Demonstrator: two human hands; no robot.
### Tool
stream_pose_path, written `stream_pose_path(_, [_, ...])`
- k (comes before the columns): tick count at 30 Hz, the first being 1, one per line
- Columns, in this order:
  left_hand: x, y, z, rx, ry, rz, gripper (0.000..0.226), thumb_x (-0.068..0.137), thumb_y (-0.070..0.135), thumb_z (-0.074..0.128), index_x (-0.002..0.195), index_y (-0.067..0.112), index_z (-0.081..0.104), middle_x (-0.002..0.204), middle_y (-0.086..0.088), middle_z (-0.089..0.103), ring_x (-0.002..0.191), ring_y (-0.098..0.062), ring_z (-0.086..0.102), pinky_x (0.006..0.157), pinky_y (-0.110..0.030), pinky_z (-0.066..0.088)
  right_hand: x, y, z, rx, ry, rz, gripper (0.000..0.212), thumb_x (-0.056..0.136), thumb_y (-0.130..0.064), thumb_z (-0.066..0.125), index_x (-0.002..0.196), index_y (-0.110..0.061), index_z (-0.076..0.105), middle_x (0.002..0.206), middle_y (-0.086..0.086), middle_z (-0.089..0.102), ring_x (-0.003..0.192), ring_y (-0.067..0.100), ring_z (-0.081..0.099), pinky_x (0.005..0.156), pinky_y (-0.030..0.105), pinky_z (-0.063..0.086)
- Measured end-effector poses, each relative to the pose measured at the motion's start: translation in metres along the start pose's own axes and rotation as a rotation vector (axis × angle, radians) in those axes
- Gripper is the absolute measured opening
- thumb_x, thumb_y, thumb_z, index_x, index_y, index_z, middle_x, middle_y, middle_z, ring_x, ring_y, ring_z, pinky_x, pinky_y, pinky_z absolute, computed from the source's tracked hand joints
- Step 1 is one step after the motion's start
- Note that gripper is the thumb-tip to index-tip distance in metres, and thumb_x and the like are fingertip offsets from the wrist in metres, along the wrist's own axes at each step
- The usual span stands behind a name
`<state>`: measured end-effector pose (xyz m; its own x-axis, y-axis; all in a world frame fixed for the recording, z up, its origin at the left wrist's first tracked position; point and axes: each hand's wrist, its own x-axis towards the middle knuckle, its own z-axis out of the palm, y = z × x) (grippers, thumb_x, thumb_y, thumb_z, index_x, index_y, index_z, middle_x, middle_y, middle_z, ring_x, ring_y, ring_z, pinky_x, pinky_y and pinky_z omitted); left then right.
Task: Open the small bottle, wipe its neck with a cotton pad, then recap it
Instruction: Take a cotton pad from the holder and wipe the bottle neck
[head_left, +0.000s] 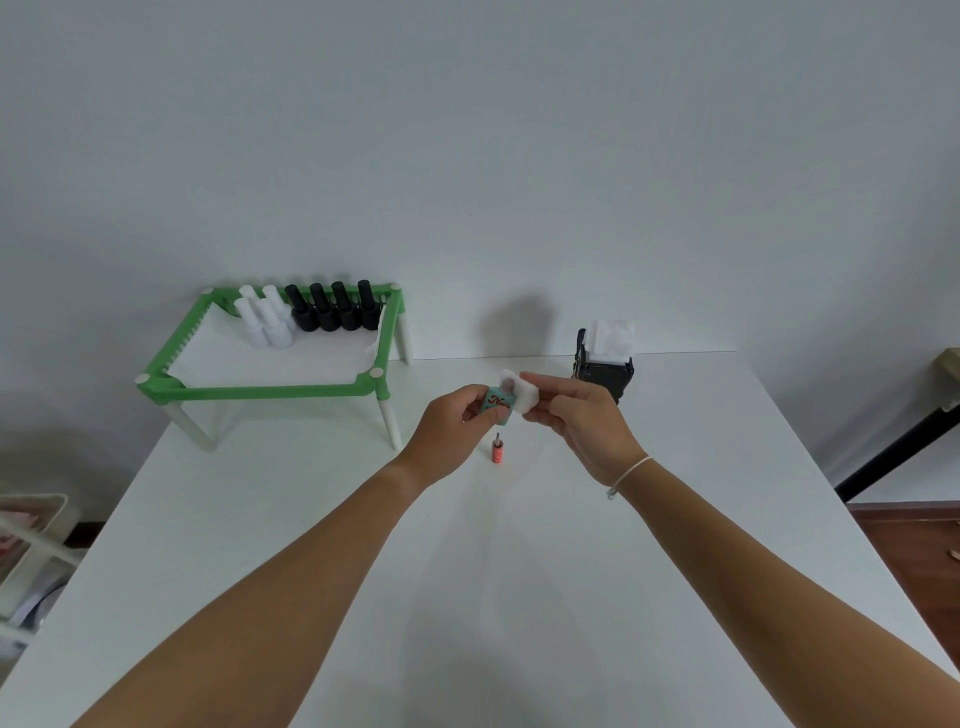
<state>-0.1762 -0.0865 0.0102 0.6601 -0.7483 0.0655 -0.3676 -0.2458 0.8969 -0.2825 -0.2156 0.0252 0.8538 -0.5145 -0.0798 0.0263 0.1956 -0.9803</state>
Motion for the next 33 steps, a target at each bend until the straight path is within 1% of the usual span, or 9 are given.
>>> stream_pose_path(8, [0.001,0.003,0.006,0.074,0.037,0.070,0.018,0.087,0.021,0.058,0.099,0.009,0.063,0.087,-0.003,0.066,0.069,-0.001,0.056,0.060,-0.005,0.041,0.005,0.000,0.004,-0.036,0.065,0.004,0.011,0.080,-0.001,0.063,0.085,-0.011,0.065,0.075,0.005,0.064,0.064,0.013,0.057,0.059,0.018,0.048])
stream_pose_path(11, [0.001,0.004,0.009,0.110,0.080,0.106,0.016,0.088,0.020,0.057,0.096,0.007,0.062,0.090,-0.011,0.068,0.079,-0.020,0.059,0.070,-0.020,0.047,0.006,0.001,0.006,-0.061,0.101,0.019,0.007,0.080,-0.006,0.066,0.084,-0.012,0.064,0.073,0.003,0.062,0.062,0.012,0.053,0.058,0.020,0.044])
stream_pose_path(13, [0.000,0.006,0.009,0.127,0.105,0.128,0.017,0.088,0.021,0.055,0.094,0.006,0.062,0.089,-0.013,0.068,0.083,-0.025,0.061,0.073,-0.031,0.050,0.007,0.002,0.008,-0.095,0.113,0.025,0.005,0.080,-0.012,0.067,0.084,-0.014,0.067,0.073,0.001,0.063,0.062,0.011,0.051,0.058,0.018,0.043])
stream_pose_path(17, [0.000,0.009,0.011,0.154,0.140,0.161,0.018,0.089,0.023,0.054,0.091,0.006,0.061,0.086,-0.014,0.066,0.080,-0.025,0.060,0.069,-0.034,0.051,0.008,0.001,0.012,-0.202,0.137,-0.005,0.011,0.080,-0.018,0.067,0.091,-0.016,0.070,0.072,-0.004,0.063,0.063,0.007,0.050,0.060,0.018,0.042])
stream_pose_path(19, [0.000,0.009,0.011,0.158,0.136,0.166,0.017,0.090,0.021,0.053,0.092,0.006,0.061,0.087,-0.013,0.066,0.081,-0.025,0.060,0.069,-0.035,0.051,0.008,-0.001,0.013,-0.250,0.146,-0.041,0.018,0.080,-0.020,0.067,0.097,-0.014,0.071,0.072,-0.010,0.063,0.059,-0.003,0.053,0.057,0.011,0.041])
stream_pose_path(22, [0.000,0.010,0.009,0.147,0.099,0.163,0.018,0.091,0.021,0.050,0.096,0.007,0.060,0.089,-0.014,0.066,0.082,-0.026,0.060,0.069,-0.031,0.050,0.008,-0.003,0.013,-0.315,0.128,-0.070,0.023,0.082,-0.022,0.064,0.104,-0.014,0.068,0.077,-0.014,0.062,0.064,-0.006,0.054,0.057,0.007,0.040])
stream_pose_path(25, [0.002,0.013,0.006,0.131,0.028,0.131,0.021,0.092,0.020,0.048,0.102,0.005,0.060,0.094,-0.016,0.066,0.085,-0.029,0.061,0.075,-0.039,0.054,0.007,-0.002,0.012,-0.350,0.079,-0.076,0.024,0.087,-0.021,0.058,0.109,-0.013,0.064,0.082,-0.013,0.059,0.072,0.000,0.050,0.065,0.013,0.037])
stream_pose_path(29, [0.004,0.017,-0.003,0.056,-0.093,0.049,0.024,0.092,0.019,0.050,0.110,0.006,0.059,0.101,-0.013,0.065,0.083,-0.019,0.061,0.075,-0.021,0.053,0.007,-0.005,0.010,-0.343,0.007,-0.085,0.021,0.089,-0.017,0.055,0.108,-0.014,0.062,0.084,-0.006,0.057,0.072,0.000,0.049,0.065,0.011,0.039])
stream_pose_path(33, [0.007,0.020,-0.014,-0.047,-0.201,-0.004,0.023,0.091,0.020,0.052,0.112,0.012,0.060,0.100,-0.006,0.064,0.082,-0.013,0.060,0.078,-0.022,0.054,0.009,-0.014,0.008,-0.352,-0.065,-0.105,0.018,0.089,-0.017,0.056,0.105,-0.011,0.062,0.077,-0.008,0.056,0.068,0.000,0.049,0.059,0.002,0.039])
